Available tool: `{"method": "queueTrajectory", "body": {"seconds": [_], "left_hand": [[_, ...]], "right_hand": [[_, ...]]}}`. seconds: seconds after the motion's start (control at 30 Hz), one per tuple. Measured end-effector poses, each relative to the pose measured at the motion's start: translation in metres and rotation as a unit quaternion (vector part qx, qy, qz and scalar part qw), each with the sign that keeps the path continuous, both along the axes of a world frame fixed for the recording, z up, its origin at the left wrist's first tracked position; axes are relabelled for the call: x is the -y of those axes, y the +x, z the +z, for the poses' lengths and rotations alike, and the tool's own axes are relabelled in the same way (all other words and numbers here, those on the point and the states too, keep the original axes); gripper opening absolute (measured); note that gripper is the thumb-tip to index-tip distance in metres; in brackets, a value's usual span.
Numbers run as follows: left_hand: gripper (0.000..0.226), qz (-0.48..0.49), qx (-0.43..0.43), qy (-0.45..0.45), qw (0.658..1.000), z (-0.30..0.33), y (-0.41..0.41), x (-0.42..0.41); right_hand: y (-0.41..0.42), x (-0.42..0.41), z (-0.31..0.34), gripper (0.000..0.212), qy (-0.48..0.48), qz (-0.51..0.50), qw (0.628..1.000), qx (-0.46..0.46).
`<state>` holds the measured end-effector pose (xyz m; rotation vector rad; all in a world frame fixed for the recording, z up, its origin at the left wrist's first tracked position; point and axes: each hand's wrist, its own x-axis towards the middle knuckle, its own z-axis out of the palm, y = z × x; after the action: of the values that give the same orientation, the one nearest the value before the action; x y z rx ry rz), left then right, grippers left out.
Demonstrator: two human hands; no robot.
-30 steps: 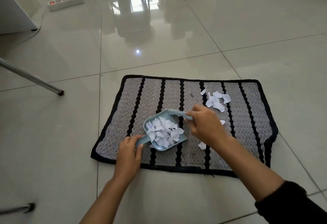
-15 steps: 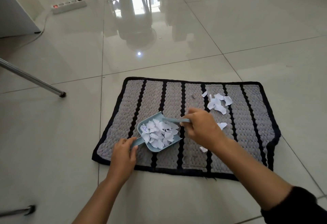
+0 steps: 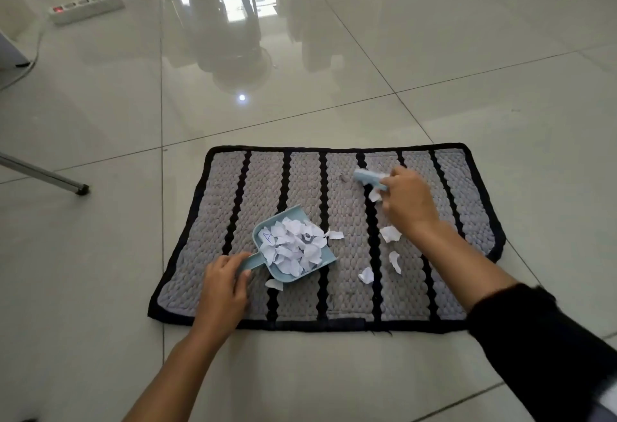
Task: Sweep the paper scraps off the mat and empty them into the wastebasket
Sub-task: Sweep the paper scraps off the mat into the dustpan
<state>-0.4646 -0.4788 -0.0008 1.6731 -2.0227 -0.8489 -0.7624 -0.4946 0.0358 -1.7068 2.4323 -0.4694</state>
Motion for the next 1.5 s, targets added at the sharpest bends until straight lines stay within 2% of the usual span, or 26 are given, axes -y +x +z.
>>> {"method": "queueTrajectory", "body": {"seconds": [0.13,0.23,0.33,0.4,0.57,0.67,0.8,0.9,1.0,1.13,1.23,1.4,1.5], "left_hand": [[0.031,-0.002,-0.004,0.015,1.000,0.001,0.001,0.001],[0.031,-0.007,-0.009,0.013,1.000,0.000,0.003,0.002],[0.031,-0.012,-0.003,0.007,1.000,-0.001,0.004,0.002],[0.031,-0.018,-0.001,0.006,1.000,-0.001,0.005,0.000],[0.030,-0.032,-0.006,0.004,0.999,0.001,0.008,-0.003],[0.030,-0.040,-0.004,0.003,0.999,0.001,0.010,-0.002],[0.032,-0.048,0.008,0.002,0.999,0.000,0.011,-0.005],[0.034,-0.048,0.010,0.005,0.999,0.000,0.011,-0.007],[0.033,-0.050,0.006,0.006,0.999,0.001,0.013,-0.009],[0.032,-0.053,0.003,0.003,0.999,0.002,0.014,-0.010],[0.033,-0.049,0.012,-0.007,0.999,0.001,0.013,-0.010],[0.033,-0.051,0.017,-0.012,0.998,0.003,0.010,-0.014],[0.032,-0.049,0.010,-0.016,0.999,0.004,0.010,-0.016]], "right_hand": [[0.015,-0.030,0.023,0.018,-0.029,0.087,0.995,0.035],[0.004,-0.035,0.028,0.018,-0.059,0.040,0.997,0.006],[-0.006,-0.037,0.016,0.018,-0.040,-0.012,0.999,-0.025],[0.005,-0.045,0.008,0.017,-0.028,-0.015,0.999,-0.009],[0.042,-0.070,0.011,0.013,-0.054,0.060,0.996,0.037],[0.028,-0.068,0.020,0.013,-0.087,0.013,0.996,0.027],[0.015,-0.060,0.014,0.018,-0.037,-0.040,0.998,-0.009],[0.051,-0.064,0.012,0.021,-0.019,0.007,0.999,0.025],[0.087,-0.070,0.019,0.021,-0.048,0.080,0.994,0.050],[0.075,-0.058,0.024,0.030,-0.059,0.045,0.994,0.078],[0.055,-0.051,0.023,0.032,-0.064,-0.005,0.997,0.047],[0.101,-0.062,0.018,0.024,-0.023,0.092,0.995,0.030],[0.123,-0.066,0.020,0.021,-0.040,0.118,0.992,0.037]]}}
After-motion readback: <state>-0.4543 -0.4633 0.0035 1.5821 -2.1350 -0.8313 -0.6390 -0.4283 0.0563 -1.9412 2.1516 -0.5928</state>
